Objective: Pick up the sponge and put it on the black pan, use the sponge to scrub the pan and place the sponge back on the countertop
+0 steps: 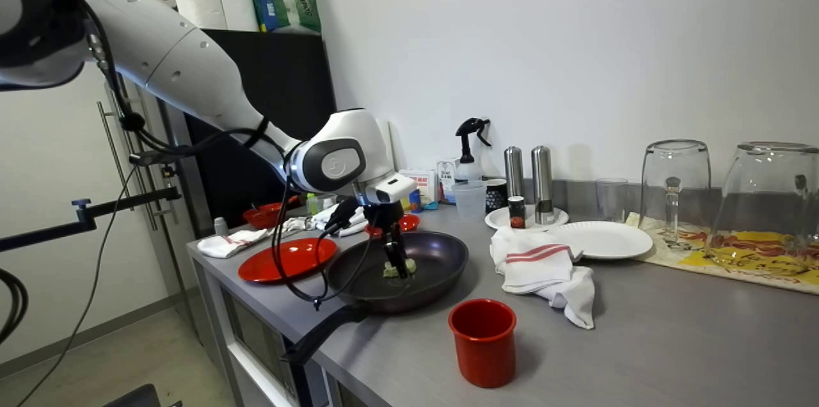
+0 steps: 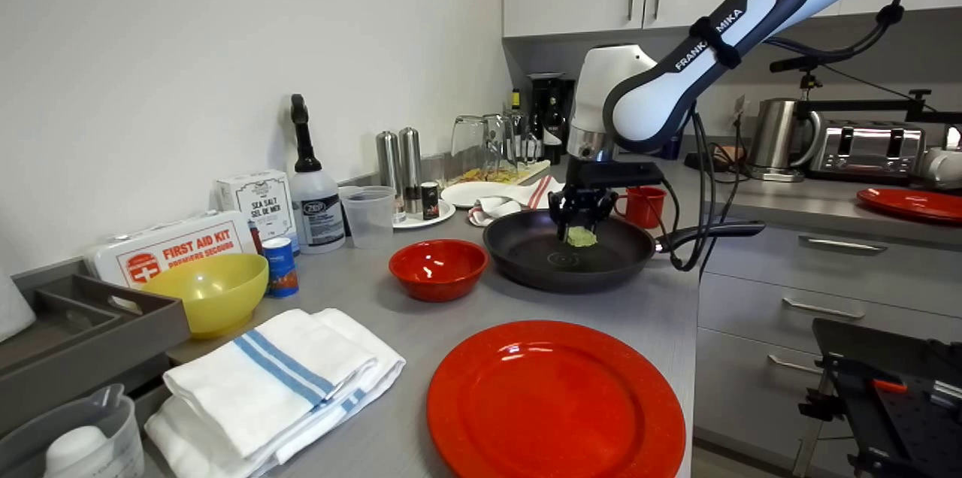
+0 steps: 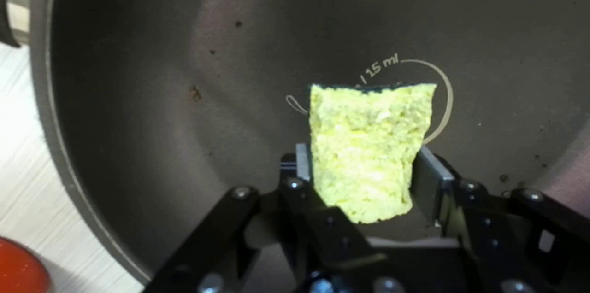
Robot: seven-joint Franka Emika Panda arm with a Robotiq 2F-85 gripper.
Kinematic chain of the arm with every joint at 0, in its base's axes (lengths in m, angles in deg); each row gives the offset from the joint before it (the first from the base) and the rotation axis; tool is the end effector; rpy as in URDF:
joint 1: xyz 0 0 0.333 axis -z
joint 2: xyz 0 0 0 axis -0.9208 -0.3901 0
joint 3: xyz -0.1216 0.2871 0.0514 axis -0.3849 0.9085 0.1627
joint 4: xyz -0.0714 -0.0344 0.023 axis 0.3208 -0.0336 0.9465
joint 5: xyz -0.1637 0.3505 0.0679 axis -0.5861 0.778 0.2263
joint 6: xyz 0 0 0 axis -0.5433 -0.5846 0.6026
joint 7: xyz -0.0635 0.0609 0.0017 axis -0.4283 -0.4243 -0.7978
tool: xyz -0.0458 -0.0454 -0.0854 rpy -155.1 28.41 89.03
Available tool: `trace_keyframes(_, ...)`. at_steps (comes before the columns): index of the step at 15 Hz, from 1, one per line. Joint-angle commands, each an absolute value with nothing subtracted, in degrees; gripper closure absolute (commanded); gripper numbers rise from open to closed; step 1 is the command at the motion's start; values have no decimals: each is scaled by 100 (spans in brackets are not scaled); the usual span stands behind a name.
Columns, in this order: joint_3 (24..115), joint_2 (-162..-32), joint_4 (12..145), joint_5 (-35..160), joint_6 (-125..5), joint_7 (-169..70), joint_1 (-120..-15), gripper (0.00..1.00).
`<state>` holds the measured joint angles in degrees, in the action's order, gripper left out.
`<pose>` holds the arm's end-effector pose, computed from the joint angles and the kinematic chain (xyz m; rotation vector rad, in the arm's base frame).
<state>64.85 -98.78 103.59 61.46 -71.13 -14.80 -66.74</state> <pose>0.6014 -0.0919 0.3009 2.8566 -1.1676 0.3033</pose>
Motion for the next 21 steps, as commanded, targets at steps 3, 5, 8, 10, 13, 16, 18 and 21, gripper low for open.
trace_keyframes(3,6383,-9877,10420,6102,-7293,-1281,-6794,72)
trace_keyframes(5,6388,-9878,10422,6118,-7322,-1280,-6792,72)
trace_keyframes(8,6388,-9877,10425,6121,-7345,-1283,-6793,72)
trace_keyframes(10,6390,-9875,10425,6126,-7337,-1289,-6793,72)
trace_keyframes(13,6388,-9870,10424,6118,-7301,-1297,-6795,72)
trace_keyframes(16,6421,-9881,10362,6177,-7200,-1450,-6739,47)
trace_keyframes(18,6421,-9881,10366,6177,-7200,-1449,-6740,47)
trace_keyframes(21,6421,-9881,10369,6177,-7200,-1449,-6740,47)
